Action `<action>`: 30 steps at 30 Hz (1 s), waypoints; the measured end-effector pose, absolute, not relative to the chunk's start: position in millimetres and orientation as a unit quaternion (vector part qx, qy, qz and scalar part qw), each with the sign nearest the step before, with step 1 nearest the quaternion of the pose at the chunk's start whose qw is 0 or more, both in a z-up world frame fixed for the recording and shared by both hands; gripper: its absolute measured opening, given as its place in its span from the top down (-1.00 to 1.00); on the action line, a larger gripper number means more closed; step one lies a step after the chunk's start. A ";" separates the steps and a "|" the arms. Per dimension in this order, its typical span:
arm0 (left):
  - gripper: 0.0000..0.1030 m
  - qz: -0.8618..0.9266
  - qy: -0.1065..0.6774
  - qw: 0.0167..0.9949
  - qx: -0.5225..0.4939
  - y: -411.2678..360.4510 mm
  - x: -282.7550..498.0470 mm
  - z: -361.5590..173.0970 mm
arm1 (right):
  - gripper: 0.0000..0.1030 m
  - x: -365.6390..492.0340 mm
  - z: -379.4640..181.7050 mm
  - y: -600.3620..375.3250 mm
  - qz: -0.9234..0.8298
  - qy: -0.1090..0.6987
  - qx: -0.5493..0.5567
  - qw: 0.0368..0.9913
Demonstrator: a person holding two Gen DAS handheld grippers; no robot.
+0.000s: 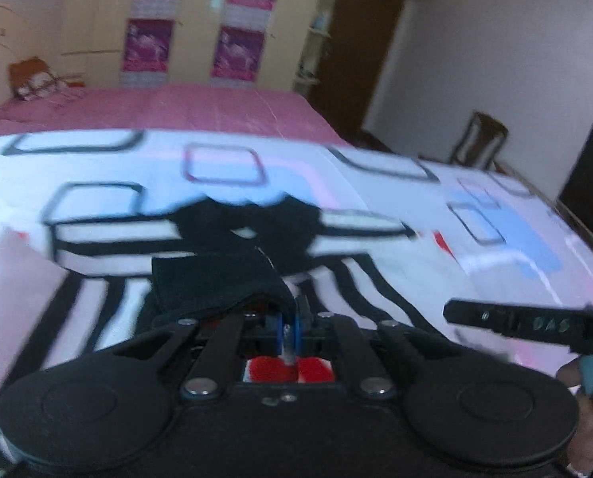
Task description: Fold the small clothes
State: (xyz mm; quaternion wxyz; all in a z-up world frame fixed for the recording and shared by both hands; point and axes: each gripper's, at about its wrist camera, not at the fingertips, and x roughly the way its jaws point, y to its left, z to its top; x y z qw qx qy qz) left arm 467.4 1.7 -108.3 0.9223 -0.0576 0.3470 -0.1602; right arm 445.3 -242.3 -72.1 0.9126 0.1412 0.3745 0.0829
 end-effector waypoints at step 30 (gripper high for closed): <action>0.54 -0.005 0.361 0.931 -0.056 170.6 386.9 -125.9 | 0.85 467.8 -66.4 -155.0 0.180 0.374 0.071 0.907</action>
